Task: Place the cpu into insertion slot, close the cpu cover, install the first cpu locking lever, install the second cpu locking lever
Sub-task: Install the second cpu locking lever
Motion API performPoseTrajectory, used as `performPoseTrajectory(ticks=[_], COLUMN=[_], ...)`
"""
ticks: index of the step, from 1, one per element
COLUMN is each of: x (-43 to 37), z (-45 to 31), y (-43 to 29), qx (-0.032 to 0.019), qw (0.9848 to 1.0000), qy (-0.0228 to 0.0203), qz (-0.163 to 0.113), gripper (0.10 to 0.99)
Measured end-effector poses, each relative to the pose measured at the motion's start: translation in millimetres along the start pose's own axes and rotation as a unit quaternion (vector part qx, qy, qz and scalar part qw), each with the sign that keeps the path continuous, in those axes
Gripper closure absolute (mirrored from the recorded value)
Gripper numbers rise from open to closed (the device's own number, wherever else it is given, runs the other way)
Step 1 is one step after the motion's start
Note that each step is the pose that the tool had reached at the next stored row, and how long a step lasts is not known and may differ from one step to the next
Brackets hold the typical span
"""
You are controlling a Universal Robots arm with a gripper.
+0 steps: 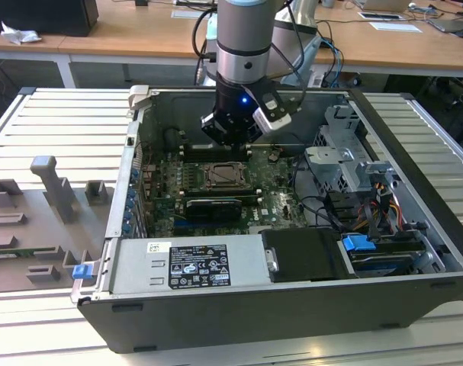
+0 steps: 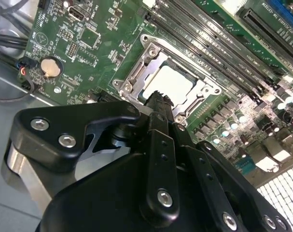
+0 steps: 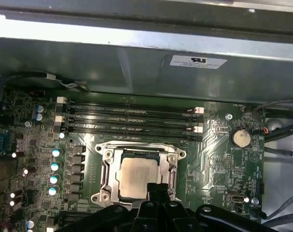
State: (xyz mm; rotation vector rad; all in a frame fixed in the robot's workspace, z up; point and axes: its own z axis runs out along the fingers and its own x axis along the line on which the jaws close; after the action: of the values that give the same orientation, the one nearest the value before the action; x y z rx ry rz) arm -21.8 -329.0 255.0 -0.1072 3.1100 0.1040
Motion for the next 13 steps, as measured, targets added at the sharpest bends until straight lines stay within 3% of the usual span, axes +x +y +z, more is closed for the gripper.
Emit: performPoseTrajectory(ticks=[5,9,13], x=[0.0,0.8,1.7], z=[-4.9,-5.2,-3.3], y=[-2.9,-15.1,-25.4], qx=[-0.0001,-0.0005,-0.0104], qw=[1.0,1.0,0.9999], qy=[0.0,0.0002,0.0057], qz=[0.0,0.0,0.001], gripper=[0.98,0.98,0.98])
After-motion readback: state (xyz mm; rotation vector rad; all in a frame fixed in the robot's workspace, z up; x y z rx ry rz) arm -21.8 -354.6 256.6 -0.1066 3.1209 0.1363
